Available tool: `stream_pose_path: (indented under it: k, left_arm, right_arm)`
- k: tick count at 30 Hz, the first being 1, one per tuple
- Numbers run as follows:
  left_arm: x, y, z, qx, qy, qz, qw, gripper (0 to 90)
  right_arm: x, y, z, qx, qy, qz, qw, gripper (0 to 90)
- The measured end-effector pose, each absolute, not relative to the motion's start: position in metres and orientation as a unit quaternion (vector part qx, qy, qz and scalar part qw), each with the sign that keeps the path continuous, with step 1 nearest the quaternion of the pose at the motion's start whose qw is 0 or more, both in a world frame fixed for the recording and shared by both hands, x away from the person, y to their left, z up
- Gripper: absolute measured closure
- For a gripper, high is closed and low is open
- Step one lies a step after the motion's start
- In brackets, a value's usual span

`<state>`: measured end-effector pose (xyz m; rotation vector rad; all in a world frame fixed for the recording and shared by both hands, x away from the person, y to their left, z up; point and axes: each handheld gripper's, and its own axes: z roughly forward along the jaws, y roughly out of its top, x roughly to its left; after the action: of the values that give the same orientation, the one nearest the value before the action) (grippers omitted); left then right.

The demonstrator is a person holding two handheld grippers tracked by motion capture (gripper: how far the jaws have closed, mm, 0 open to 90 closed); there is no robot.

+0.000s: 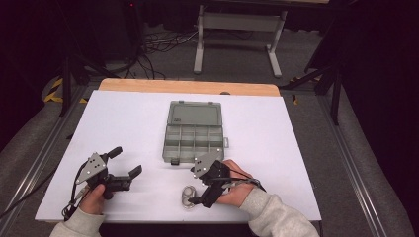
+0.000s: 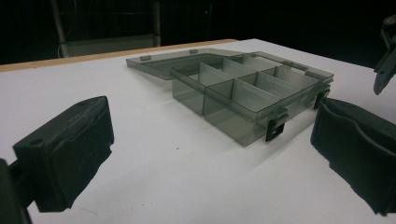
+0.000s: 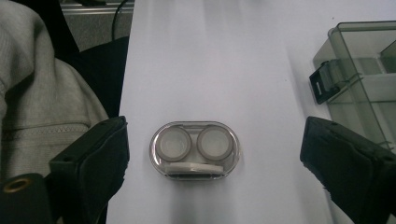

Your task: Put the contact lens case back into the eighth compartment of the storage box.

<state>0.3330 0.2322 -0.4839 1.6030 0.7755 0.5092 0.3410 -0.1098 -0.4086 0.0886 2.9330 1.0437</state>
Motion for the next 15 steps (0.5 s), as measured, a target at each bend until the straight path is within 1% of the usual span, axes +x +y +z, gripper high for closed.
stream_pose_path:
  k: [15]
  left_arm:
    - [0.3332,0.2324,-0.4839,0.691,0.335,0.219,0.602,0.2]
  right_arm:
    - [0.3386,-0.0997,-0.4159,0.025,0.958,0.285,0.005,9.2]
